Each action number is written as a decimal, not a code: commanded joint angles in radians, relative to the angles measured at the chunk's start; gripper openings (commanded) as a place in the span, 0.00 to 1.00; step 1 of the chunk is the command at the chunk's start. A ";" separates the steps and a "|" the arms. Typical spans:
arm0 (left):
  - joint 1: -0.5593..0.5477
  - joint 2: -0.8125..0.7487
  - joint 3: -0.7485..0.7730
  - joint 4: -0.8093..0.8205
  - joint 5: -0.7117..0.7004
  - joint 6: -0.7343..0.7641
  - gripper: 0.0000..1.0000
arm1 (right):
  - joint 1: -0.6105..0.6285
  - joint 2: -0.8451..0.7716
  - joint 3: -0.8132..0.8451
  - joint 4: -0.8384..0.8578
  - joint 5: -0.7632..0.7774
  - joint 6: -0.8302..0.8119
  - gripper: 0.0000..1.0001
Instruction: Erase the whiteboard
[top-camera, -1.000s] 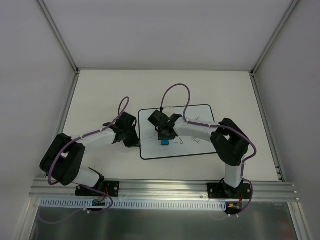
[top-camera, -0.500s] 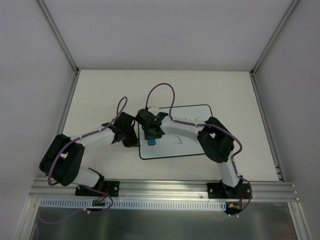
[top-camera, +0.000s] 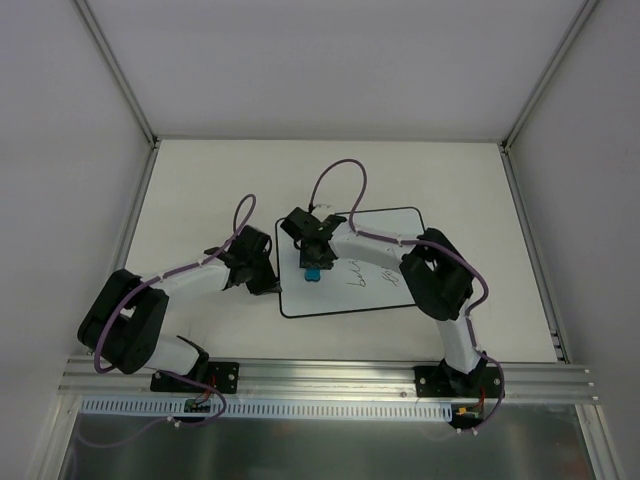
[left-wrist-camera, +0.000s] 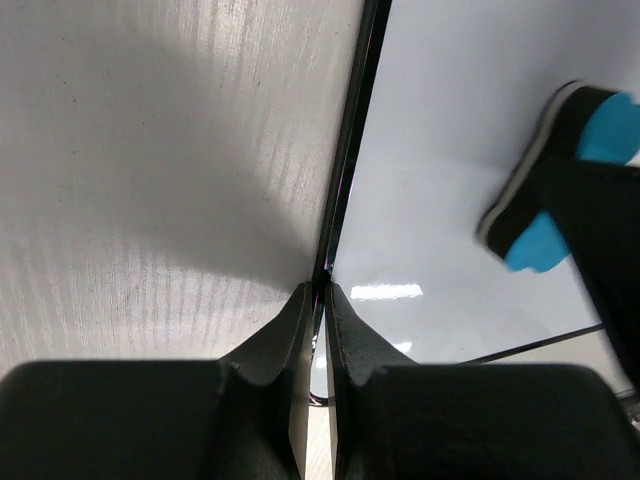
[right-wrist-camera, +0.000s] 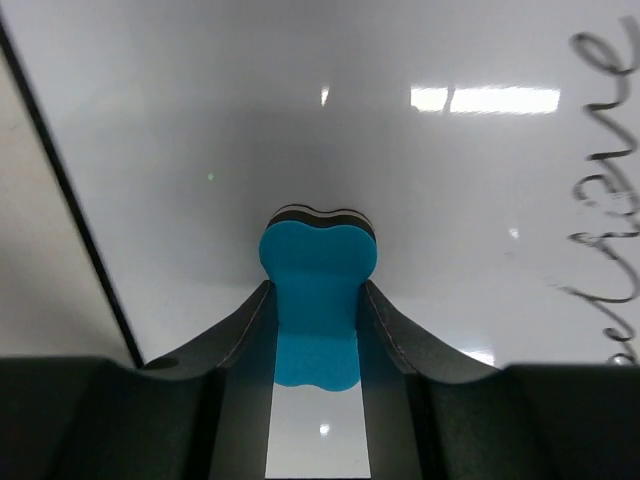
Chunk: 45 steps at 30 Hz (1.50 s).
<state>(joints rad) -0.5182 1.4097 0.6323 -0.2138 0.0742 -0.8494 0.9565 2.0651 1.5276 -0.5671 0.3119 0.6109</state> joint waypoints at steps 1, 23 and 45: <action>-0.014 0.021 -0.045 -0.101 -0.057 -0.002 0.00 | -0.090 -0.045 -0.076 -0.060 0.108 0.021 0.00; -0.013 0.000 -0.046 -0.101 -0.068 0.016 0.00 | -0.443 -0.113 -0.141 -0.068 0.006 -0.146 0.00; -0.002 -0.009 -0.052 -0.102 -0.065 0.007 0.00 | -0.309 0.003 -0.006 -0.105 -0.070 -0.146 0.00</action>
<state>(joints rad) -0.5232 1.3930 0.6193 -0.2111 0.0685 -0.8528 0.7139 2.1185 1.6180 -0.6022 0.2169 0.4847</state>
